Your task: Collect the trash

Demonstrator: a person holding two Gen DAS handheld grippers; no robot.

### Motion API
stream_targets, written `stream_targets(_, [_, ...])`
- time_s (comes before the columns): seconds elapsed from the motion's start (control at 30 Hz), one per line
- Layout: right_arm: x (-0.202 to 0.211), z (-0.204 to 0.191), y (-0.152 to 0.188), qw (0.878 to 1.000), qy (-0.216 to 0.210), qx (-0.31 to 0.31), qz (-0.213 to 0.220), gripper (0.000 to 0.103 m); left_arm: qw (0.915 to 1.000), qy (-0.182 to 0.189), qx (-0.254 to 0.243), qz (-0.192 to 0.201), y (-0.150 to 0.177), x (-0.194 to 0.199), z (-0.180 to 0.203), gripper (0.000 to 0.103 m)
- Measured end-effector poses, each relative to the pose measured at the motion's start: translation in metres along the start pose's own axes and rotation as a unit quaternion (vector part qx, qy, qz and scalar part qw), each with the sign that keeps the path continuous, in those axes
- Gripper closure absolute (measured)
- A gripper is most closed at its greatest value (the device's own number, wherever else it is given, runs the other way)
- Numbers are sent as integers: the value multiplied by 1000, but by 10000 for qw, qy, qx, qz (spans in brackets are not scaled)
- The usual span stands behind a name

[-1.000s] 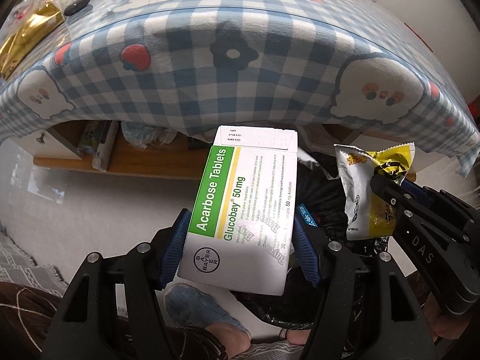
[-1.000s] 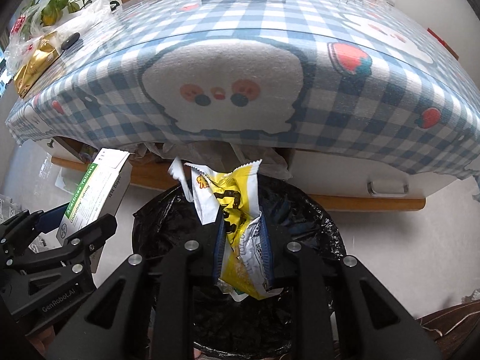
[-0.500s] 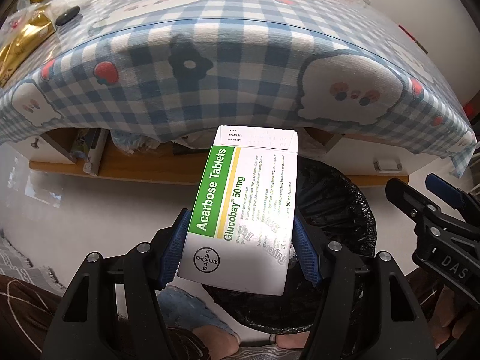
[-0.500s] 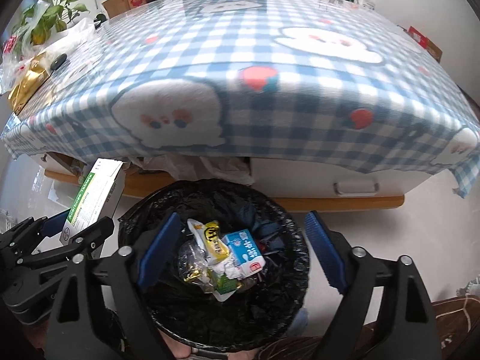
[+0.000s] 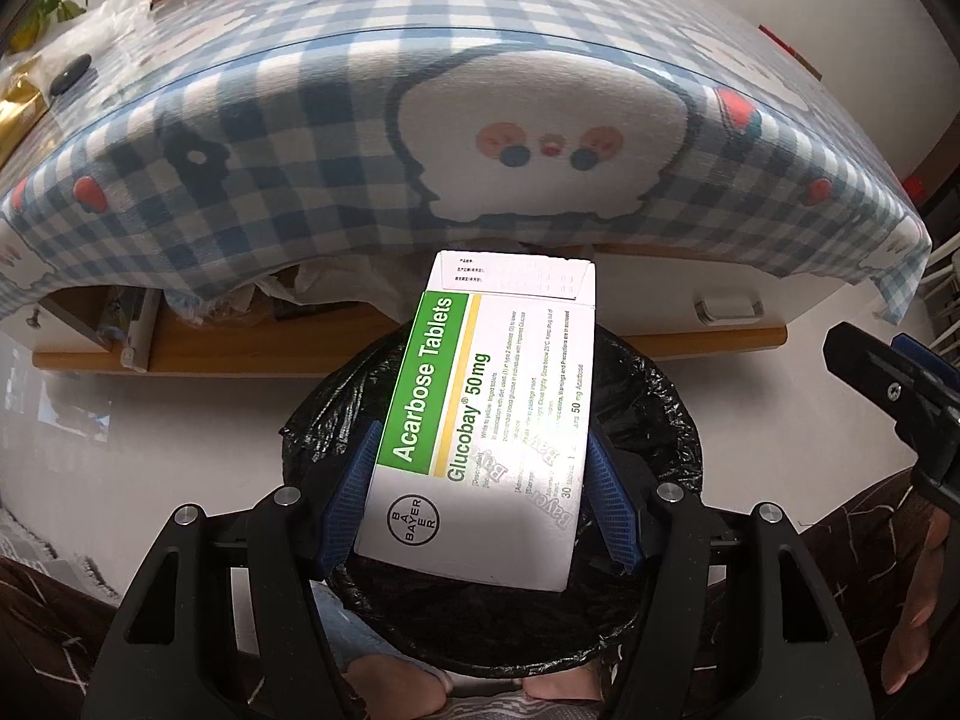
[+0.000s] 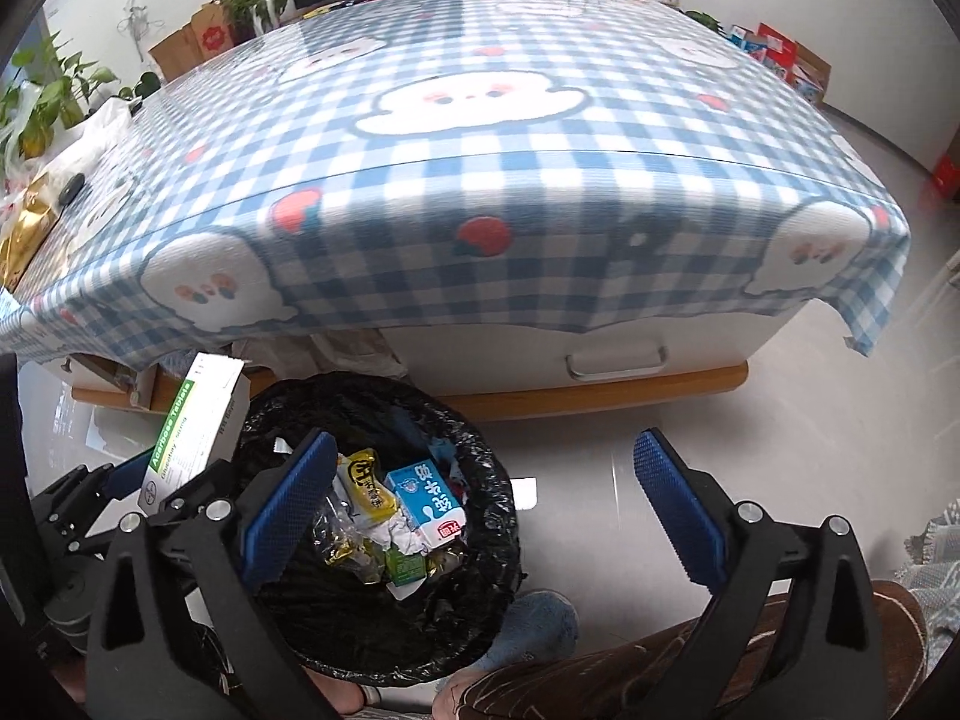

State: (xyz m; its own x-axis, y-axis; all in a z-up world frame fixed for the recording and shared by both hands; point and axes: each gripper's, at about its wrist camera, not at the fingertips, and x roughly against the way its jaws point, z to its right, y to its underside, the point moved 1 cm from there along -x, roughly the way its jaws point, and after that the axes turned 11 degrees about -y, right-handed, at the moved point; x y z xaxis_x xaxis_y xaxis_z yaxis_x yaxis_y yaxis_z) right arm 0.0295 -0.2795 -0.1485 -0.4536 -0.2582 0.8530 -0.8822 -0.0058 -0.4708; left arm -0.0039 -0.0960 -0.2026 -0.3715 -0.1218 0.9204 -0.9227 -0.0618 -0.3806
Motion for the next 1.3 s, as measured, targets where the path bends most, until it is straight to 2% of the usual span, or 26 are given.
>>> stream_targets(0.37, [5,1,1,9999,92,93,93,8,9998,48,-121,122,-1,11,9,37])
stream_targets(0.47, [10,-4,2,9996,80,187,174,8,9997,53,-79,244,-3,24,1,28])
stream_targets(0.53, [16,-9,2,9995,52,243,217,8,9991,44,-60,406,-2,39,-5,26])
stream_targets(0.67, [38,-22,3,9988,-1,364,314,8,9973,26,-89,728,-1,76,-19,14])
stream_targets(0.83, [75,-39,13,9975,-76,472,527,8,9921,86,10,1250,6,132,-38,7])
stream_targets(1.0, [113,-54,26,9953,-65,564,783,8,9877,-53,13,1565,21,172,-46,6])
stream_targets(1.3, [143,-74,38,9923,6,733,997,8,9891,-78,195,1458,38,187,-63,6])
